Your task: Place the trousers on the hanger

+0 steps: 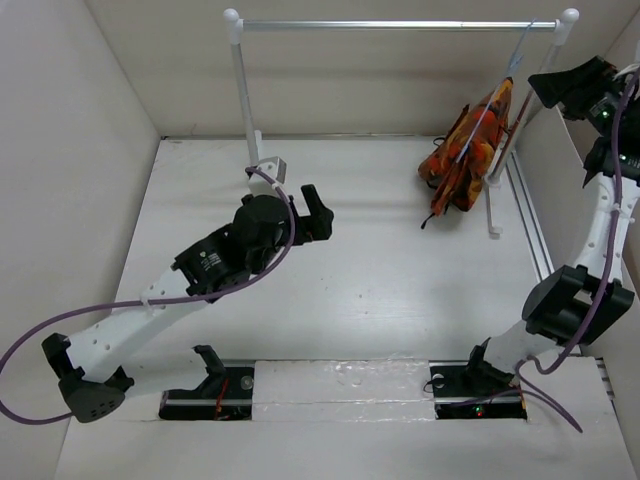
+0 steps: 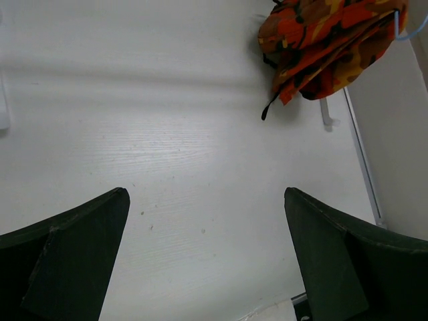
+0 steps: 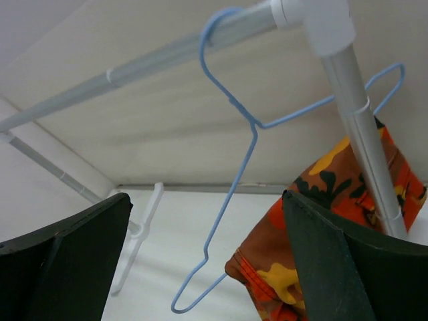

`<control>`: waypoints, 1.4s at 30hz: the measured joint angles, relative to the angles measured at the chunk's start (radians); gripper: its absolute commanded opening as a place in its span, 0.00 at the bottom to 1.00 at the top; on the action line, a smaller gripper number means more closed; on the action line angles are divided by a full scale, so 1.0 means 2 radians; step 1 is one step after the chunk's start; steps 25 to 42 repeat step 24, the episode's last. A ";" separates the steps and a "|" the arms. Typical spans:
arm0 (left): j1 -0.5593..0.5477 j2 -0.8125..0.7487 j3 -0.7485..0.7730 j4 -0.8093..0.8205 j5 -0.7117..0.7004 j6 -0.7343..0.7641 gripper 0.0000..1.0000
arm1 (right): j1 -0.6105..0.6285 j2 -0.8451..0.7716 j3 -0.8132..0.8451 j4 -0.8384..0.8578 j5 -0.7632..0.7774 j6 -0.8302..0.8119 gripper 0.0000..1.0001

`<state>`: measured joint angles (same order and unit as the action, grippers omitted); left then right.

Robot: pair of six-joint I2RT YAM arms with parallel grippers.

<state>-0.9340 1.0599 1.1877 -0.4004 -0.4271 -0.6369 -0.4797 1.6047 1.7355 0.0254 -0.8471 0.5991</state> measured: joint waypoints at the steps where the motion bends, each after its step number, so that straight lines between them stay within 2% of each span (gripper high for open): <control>1: 0.000 0.002 0.012 -0.003 -0.001 0.002 0.99 | -0.003 -0.003 0.002 0.000 0.000 0.000 1.00; 4: 0.000 0.012 0.058 -0.008 -0.005 0.014 0.99 | -0.011 -0.031 0.012 -0.001 0.000 -0.008 1.00; 7: 0.000 0.037 0.123 -0.012 -0.018 0.025 0.99 | 0.011 -0.070 0.001 0.010 -0.004 -0.012 1.00; 9: 0.000 0.052 0.151 -0.006 -0.029 0.031 0.99 | 0.049 -0.112 -0.036 0.026 -0.006 -0.018 1.00; 12: 0.015 0.060 0.151 -0.004 -0.026 0.032 0.99 | 0.137 -0.193 -0.119 0.027 -0.008 -0.051 1.00; 15: 0.074 0.042 0.084 0.023 0.033 0.026 0.99 | 0.216 -0.276 -0.210 0.012 -0.008 -0.100 1.00; 19: 0.165 -0.026 -0.067 0.033 0.104 0.008 0.99 | 0.262 -0.374 -0.310 -0.064 0.007 -0.182 1.00; 21: 0.175 -0.057 -0.113 0.020 0.126 0.001 0.99 | 0.274 -0.409 -0.340 -0.116 0.023 -0.227 1.00; 24: 0.173 -0.095 -0.144 0.016 0.157 -0.005 0.99 | 0.300 -0.448 -0.380 -0.189 0.062 -0.286 1.00; 42: 0.173 -0.095 -0.144 0.016 0.157 -0.005 0.99 | 0.300 -0.448 -0.380 -0.189 0.062 -0.286 1.00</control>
